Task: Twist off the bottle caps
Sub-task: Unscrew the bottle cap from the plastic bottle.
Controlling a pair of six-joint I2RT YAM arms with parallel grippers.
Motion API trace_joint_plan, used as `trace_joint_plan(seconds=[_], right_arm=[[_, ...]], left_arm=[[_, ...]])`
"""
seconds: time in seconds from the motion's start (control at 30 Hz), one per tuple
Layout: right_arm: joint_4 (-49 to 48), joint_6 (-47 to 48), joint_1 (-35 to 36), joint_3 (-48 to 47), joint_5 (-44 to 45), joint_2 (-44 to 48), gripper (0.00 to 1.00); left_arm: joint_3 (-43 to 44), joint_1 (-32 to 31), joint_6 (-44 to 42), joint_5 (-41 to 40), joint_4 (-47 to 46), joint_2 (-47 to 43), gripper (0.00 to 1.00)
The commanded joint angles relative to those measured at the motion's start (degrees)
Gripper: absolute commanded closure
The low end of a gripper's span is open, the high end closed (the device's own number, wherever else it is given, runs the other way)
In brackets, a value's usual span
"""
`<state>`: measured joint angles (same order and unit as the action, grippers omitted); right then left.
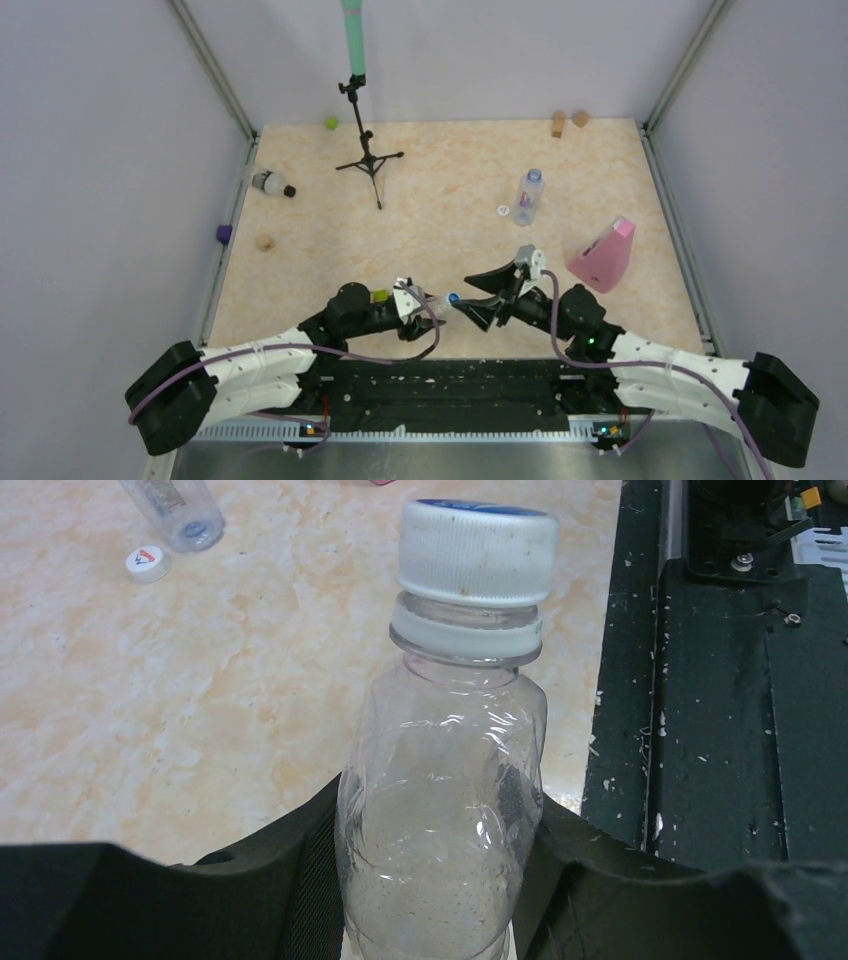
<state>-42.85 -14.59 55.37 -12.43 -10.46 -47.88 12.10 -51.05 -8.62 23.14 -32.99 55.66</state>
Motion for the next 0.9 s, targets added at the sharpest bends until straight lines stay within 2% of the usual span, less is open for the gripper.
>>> trace_joint_plan(seconds=[0.0, 0.17, 0.3, 0.4, 0.6, 0.8, 0.87], right_arm=[[5.9, -13.8, 0.5, 0.4, 9.0, 6.8, 0.37], [14.6, -24.7, 0.4, -2.2, 10.3, 9.9, 0.37], [26.5, -31.3, 0.4, -8.6, 13.3, 6.9, 0.39], [29.8, -33.8, 0.5, -11.8, 11.9, 3.5, 0.39], [26.9, -34.6, 0.5, -13.6, 9.0, -1.4, 0.40], [32.5, -30.6, 0.9, -18.3, 9.4, -4.3, 0.45], [32.9, -29.6, 1.0, -18.7, 9.5, -4.9, 0.49]], left_arm=[[1.4, -0.1, 0.7, -3.0, -1.3, 0.1, 1.00], [2.2, -0.1, 1.3, -5.0, -0.4, 0.4, 1.00], [3.1, -0.1, 1.1, -6.3, 1.6, 0.8, 1.00], [3.6, -0.1, 1.0, -6.7, 2.5, 1.2, 1.00], [4.5, -0.1, 0.8, -6.0, 3.7, 2.0, 1.00], [4.8, -0.1, 0.8, -6.1, 3.8, 2.8, 1.00], [4.8, -0.1, 0.8, -5.8, 3.4, 3.1, 1.00]])
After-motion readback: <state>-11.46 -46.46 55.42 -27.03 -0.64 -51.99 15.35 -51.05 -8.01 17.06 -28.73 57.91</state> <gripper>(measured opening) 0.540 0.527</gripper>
